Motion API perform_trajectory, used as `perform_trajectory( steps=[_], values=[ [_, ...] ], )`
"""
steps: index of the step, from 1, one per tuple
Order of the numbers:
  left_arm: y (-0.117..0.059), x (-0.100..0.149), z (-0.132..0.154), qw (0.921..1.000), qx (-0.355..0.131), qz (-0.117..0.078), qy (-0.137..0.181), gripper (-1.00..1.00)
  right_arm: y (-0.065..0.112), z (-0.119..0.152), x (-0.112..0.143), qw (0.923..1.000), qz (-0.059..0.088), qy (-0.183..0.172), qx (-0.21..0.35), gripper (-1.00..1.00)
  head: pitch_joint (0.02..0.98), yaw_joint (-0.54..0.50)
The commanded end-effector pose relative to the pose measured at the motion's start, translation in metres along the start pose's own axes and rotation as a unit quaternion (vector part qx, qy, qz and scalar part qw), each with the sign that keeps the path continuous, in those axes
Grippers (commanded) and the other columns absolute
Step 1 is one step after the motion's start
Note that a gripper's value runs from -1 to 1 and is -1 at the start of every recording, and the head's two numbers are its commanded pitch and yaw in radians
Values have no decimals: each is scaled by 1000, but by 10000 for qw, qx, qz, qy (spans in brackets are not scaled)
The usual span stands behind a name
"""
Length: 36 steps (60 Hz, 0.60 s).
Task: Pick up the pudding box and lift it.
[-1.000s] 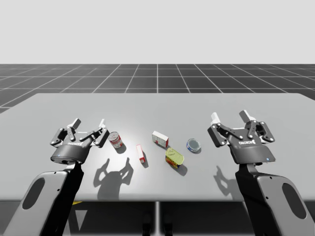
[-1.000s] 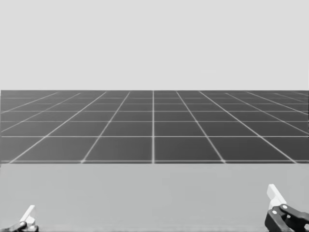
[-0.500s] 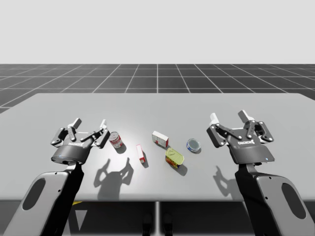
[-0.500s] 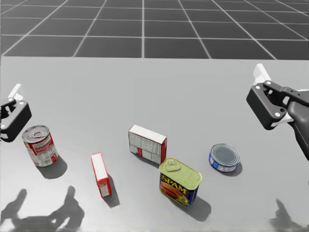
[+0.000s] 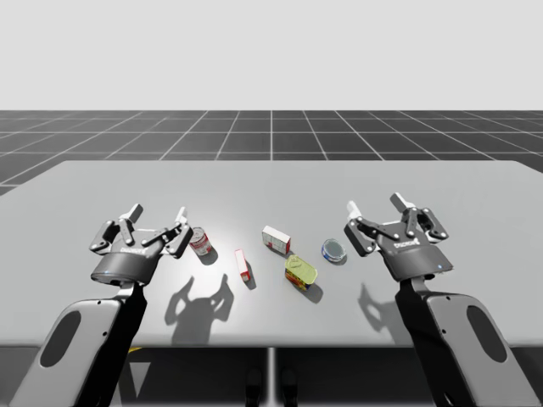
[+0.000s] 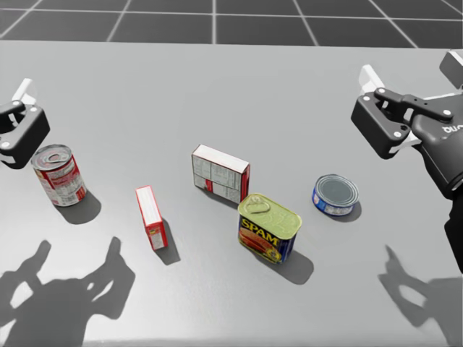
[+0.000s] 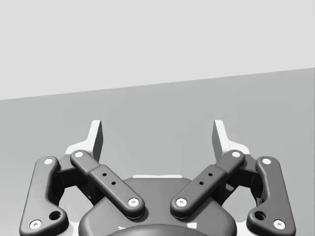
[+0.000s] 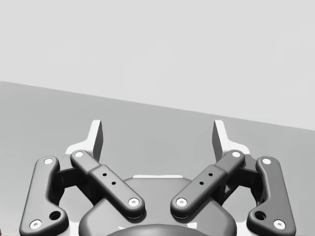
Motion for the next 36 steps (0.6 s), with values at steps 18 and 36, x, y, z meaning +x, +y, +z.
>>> perform_trajectory(
  steps=[18,36],
  values=[
    [-3,-1,1,10000,0,-6,23,-1000,19,-28,-15,9801,1,631,1882,-1000,785,-51],
    [-2,-1,1,10000,24,-39,33,-1000,42,-45,-23,9317,49,1531,3293,-1000,783,-44]
  ],
)
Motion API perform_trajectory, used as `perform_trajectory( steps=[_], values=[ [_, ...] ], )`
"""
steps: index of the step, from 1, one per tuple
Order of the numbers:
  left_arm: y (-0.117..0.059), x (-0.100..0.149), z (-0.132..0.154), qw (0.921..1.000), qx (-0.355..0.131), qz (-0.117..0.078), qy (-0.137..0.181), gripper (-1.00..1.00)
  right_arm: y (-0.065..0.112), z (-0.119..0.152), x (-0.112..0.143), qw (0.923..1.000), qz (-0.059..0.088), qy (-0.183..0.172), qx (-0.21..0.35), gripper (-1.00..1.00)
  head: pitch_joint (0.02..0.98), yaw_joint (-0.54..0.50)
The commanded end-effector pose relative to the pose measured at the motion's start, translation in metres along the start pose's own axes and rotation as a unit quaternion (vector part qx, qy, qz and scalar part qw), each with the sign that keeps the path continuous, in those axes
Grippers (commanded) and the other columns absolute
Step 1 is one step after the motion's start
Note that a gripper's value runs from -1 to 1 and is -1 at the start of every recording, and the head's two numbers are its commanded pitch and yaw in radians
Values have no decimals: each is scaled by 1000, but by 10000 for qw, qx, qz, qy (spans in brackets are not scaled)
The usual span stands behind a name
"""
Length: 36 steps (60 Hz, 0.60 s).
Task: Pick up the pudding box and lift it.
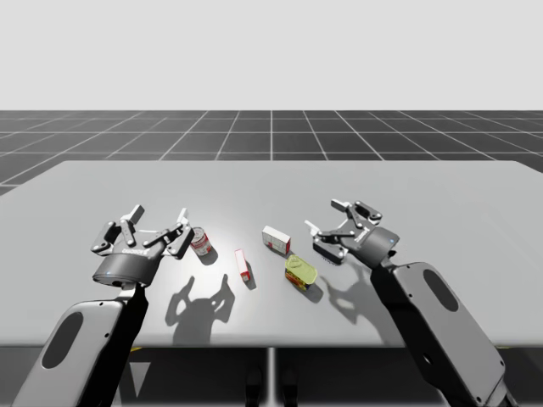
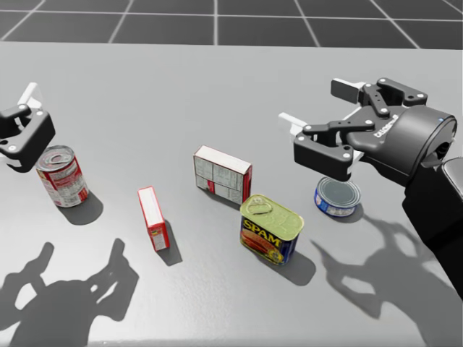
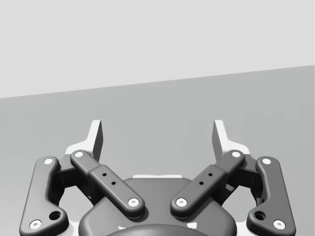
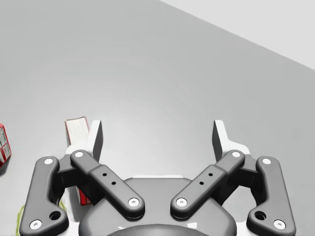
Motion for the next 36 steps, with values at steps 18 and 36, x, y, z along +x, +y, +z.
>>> perform_trajectory(
  steps=[18,36],
  values=[
    [2,-2,-1,10000,26,-30,17,-1000,28,-46,-12,9811,-144,1195,1512,-1000,783,-35],
    [2,-3,-2,10000,22,-58,22,-1000,34,-68,-14,9722,-230,1501,1781,-1000,785,-29]
  ],
)
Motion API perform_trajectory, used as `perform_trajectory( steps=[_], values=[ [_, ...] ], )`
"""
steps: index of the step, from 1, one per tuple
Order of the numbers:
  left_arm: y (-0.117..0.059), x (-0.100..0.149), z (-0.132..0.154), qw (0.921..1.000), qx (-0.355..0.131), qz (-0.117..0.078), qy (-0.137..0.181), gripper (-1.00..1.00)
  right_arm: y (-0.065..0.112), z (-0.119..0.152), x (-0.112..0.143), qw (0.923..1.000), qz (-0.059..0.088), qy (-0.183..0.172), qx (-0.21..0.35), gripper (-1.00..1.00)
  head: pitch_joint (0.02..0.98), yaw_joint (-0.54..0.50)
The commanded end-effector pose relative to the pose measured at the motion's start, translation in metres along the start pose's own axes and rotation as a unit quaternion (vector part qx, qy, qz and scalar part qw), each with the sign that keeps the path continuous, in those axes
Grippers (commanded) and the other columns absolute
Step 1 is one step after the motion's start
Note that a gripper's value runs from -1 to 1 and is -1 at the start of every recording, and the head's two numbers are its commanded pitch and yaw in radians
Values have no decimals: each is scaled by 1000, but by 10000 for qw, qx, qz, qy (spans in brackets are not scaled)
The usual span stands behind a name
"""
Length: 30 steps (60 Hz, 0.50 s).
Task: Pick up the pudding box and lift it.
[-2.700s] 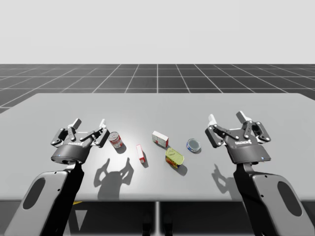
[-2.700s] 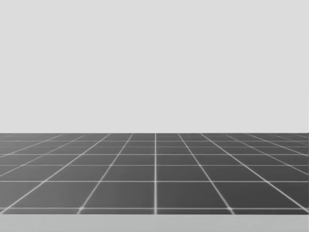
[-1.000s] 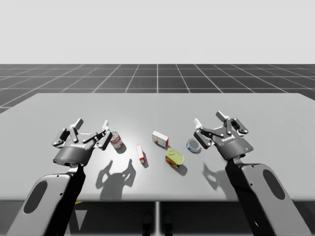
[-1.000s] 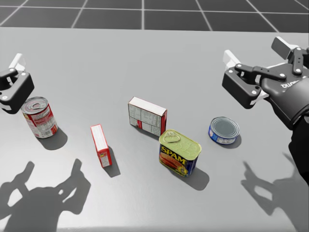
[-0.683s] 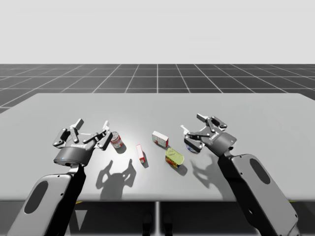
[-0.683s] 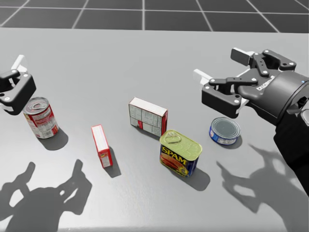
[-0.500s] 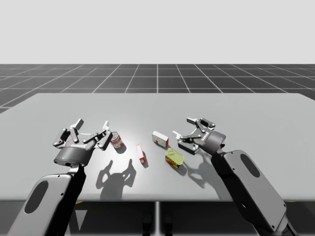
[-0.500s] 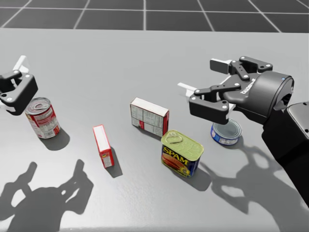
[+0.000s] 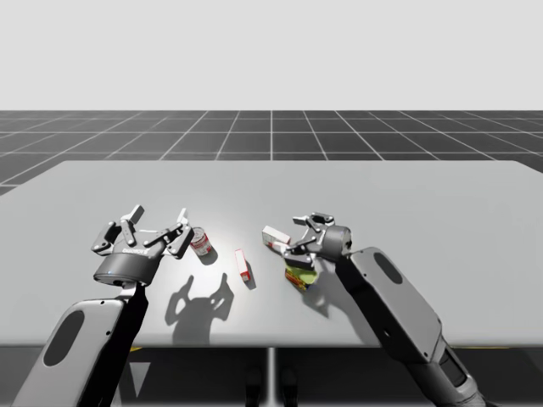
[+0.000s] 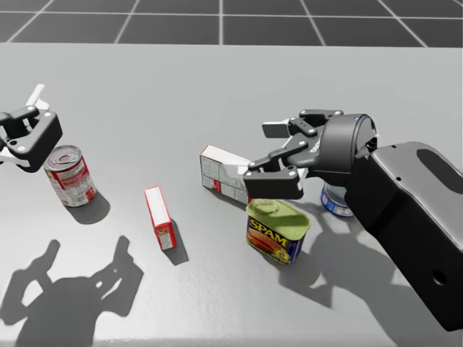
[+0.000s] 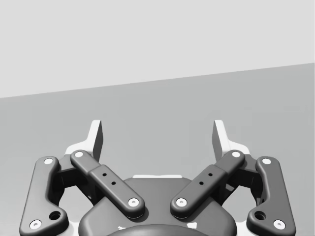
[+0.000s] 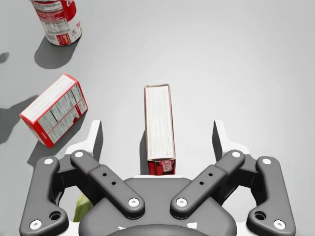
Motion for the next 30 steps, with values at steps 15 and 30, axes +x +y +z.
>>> perform_trajectory(
  steps=[15,30],
  values=[
    [1,0,-1,10000,6,-2,-2,-1000,1,-35,4,9988,24,432,211,-1000,786,-28],
    [1,-1,-1,10000,8,-13,-10,-1000,-5,-56,-1,9956,18,900,260,-1000,787,-25]
  ],
)
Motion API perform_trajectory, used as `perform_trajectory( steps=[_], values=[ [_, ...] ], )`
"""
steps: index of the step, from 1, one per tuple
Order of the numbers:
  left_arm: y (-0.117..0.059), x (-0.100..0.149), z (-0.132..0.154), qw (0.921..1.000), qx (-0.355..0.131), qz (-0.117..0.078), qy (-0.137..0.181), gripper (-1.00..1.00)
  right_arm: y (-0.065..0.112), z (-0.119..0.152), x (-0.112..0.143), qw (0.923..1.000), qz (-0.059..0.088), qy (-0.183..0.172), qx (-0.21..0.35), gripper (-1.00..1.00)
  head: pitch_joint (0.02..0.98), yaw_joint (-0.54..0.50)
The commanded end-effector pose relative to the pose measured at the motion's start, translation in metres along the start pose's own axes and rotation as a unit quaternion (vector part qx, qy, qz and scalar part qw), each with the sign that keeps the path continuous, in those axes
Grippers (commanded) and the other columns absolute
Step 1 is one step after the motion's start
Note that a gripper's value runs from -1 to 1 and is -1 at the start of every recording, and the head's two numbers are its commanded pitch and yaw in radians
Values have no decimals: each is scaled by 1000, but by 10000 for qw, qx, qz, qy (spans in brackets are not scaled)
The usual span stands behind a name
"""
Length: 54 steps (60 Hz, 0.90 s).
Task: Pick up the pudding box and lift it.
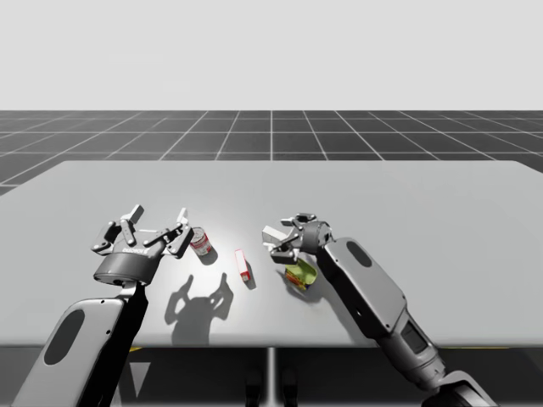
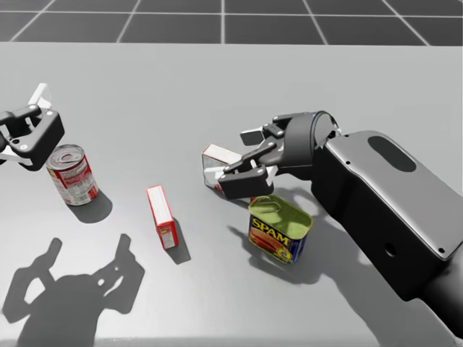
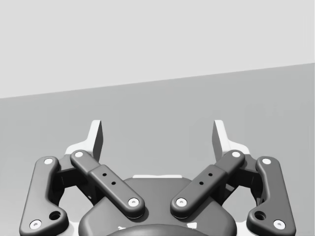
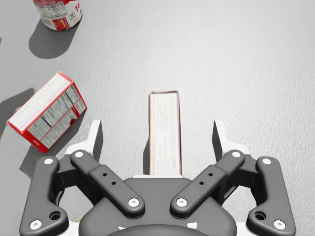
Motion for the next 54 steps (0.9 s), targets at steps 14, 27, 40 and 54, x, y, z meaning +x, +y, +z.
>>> perform_trajectory(
  steps=[14,27,40,54],
  values=[
    [1,0,0,10000,7,1,-13,-1000,-6,-21,-4,9985,-111,509,161,-1000,785,-25],
    [-1,0,0,10000,-1,-36,-16,-1000,-6,-18,-14,9966,-324,742,177,1000,753,-27],
    [-1,0,1,10000,-35,1,-9,-1000,-8,-17,-19,9964,-306,776,170,1000,591,-27],
    [-2,-1,1,10000,-38,-9,-7,-1000,-7,-14,-17,9970,-180,746,71,1000,471,-27]
  ],
)
